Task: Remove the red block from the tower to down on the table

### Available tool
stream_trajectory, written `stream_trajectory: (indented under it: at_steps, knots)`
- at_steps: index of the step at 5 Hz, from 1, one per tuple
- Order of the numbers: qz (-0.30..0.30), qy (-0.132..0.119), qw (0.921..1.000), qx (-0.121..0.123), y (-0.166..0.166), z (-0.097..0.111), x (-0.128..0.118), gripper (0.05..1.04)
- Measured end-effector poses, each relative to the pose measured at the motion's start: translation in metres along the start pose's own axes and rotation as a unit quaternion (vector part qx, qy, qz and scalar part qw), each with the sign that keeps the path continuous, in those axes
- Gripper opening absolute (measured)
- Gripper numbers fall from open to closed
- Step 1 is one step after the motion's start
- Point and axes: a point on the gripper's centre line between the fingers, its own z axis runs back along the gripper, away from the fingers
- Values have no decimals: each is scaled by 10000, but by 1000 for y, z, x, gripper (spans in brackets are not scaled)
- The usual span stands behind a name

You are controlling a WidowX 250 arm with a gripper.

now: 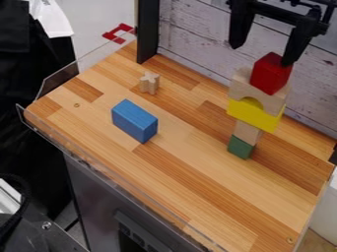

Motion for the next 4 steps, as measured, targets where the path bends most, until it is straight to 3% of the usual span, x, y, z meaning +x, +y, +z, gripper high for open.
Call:
stream_trajectory:
  at_steps: [2, 4]
  knots:
    - [-37, -51, 10000, -46, -3, -2, 2, 999]
    - [-45, 346, 9994, 52, -5, -30, 6, 998]
